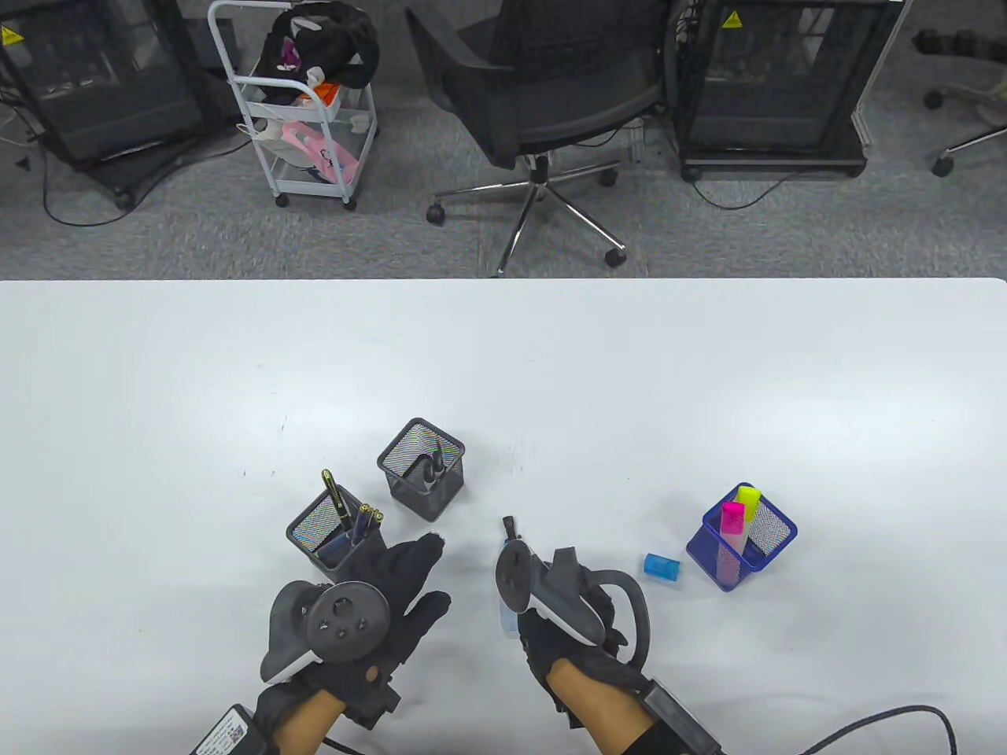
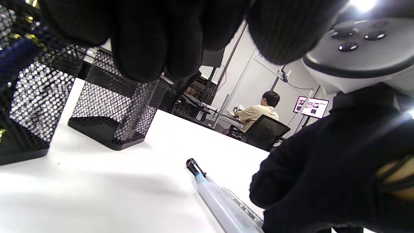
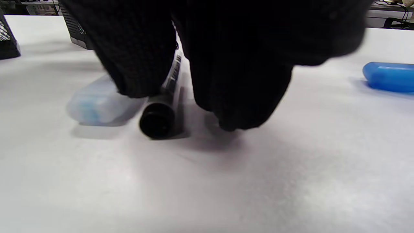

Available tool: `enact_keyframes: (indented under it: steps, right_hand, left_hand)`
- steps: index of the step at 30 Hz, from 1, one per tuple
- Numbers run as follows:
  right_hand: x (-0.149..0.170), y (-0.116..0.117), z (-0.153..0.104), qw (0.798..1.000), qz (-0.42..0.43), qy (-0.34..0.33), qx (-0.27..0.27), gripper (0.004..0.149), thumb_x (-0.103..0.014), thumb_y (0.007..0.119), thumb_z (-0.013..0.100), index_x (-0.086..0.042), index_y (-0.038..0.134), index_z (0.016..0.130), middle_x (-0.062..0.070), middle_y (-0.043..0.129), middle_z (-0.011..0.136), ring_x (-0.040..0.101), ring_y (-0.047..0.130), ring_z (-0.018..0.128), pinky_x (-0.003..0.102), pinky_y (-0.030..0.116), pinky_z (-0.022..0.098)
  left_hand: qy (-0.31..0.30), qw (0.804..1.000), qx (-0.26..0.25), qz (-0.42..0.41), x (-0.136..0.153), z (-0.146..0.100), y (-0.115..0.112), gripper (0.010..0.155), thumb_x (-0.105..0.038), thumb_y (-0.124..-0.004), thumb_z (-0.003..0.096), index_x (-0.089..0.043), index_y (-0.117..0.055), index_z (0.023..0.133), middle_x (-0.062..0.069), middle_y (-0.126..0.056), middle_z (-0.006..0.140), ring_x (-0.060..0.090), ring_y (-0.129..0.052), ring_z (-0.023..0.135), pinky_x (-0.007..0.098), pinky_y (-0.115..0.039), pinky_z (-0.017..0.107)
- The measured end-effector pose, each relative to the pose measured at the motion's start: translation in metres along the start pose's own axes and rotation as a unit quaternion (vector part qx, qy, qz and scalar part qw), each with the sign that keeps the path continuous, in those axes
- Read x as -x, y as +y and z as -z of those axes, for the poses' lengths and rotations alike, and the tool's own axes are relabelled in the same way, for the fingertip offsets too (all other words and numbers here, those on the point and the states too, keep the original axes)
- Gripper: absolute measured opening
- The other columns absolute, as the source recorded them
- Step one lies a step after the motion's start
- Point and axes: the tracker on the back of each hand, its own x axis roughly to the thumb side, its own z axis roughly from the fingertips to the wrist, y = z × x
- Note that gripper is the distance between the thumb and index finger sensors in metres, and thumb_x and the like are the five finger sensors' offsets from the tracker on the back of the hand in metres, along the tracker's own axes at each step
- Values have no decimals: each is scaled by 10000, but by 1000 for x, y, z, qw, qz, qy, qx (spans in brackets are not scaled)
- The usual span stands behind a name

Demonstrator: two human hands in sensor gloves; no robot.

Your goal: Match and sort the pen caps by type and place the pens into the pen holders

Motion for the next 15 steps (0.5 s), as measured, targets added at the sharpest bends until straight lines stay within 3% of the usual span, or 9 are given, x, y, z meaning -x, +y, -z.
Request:
enact_keyframes:
  steps: [10,15]
  right_hand:
    - [2,4,3,1000,-23,4,-3,606,-371,989,387,-5,801,831,188,1042,588,275,1129,357,312,949,191]
    - [14,-7,-2,999,27,-11,25,603,-361,987,397,-7,789,843,195,1034,602,286,1119,372,330,946,222]
  left_hand:
    - [5,1000,10,3,1,1,-1,676,-445,-810,463,-136,-665,1046,219,-830,982,448,-902,806,710,-663,614]
    - [10,1000,9,-14,2,0,-1,672,-453,-795,467,-131,-670,1043,222,-839,973,449,-912,794,710,-669,609]
